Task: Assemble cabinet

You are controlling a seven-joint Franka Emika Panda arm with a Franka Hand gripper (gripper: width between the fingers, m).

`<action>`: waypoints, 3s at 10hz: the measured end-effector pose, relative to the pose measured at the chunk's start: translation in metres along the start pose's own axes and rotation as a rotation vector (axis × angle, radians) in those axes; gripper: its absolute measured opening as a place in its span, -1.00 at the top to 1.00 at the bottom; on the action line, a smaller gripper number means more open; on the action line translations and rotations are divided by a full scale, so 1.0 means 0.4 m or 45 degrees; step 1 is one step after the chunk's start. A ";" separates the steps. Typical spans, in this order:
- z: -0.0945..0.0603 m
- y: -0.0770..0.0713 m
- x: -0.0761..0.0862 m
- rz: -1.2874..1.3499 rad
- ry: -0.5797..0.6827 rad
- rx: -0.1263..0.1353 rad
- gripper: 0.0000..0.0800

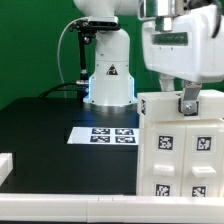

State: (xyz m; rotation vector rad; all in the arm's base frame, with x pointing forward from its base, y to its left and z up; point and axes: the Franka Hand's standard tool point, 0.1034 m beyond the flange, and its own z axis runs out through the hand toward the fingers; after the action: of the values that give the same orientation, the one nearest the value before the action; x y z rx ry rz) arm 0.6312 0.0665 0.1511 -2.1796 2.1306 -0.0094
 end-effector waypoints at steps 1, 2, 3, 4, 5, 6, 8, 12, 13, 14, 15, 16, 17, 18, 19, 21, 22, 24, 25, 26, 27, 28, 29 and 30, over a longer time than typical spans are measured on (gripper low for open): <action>0.001 -0.003 -0.007 0.121 0.000 0.018 -0.40; 0.001 -0.003 -0.005 0.123 0.000 0.018 -0.40; 0.002 -0.003 -0.006 0.125 0.000 0.018 -0.40; 0.003 -0.002 -0.006 0.114 0.000 0.017 -0.40; 0.002 -0.002 -0.007 0.061 0.001 0.017 -0.83; -0.018 -0.006 -0.016 -0.131 -0.007 0.026 -0.83; -0.057 0.005 -0.051 -0.481 -0.042 -0.008 -0.99; -0.059 0.001 -0.054 -0.887 -0.036 -0.001 -0.99; -0.069 -0.009 -0.058 -1.122 -0.033 0.012 -0.99; -0.070 -0.012 -0.055 -1.324 -0.033 0.020 -0.99; -0.065 -0.013 -0.048 -1.476 -0.030 0.030 -0.99; -0.063 -0.014 -0.050 -1.536 -0.018 0.041 -0.99; -0.063 -0.014 -0.048 -1.577 -0.017 0.040 -0.99; -0.062 -0.014 -0.044 -1.677 -0.012 0.038 -0.99; -0.061 -0.014 -0.044 -1.748 -0.011 0.037 -0.99; -0.056 -0.010 -0.053 -2.234 -0.006 0.030 -0.99; -0.051 -0.006 -0.060 -2.370 -0.010 0.020 -0.99; -0.052 -0.008 -0.046 -2.510 0.002 0.006 -0.99; -0.052 -0.008 -0.041 -2.601 0.008 -0.005 -0.99; -0.052 -0.008 -0.038 -2.690 0.011 -0.015 -0.99; -0.050 -0.004 -0.036 -2.950 0.016 -0.071 -0.99; -0.048 -0.002 -0.045 -3.095 0.017 -0.122 -0.99; -0.047 -0.003 -0.035 -3.160 0.018 -0.133 -0.99; -0.048 -0.003 -0.025 -3.241 0.018 -0.151 -0.99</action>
Offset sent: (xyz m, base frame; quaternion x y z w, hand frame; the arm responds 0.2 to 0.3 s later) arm 0.0000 0.0000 0.0000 0.0000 0.0000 0.0000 1.0000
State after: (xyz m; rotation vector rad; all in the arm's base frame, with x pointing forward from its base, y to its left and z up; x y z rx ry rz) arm 0.6309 0.0752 0.1707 -2.8023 -1.5255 -0.0585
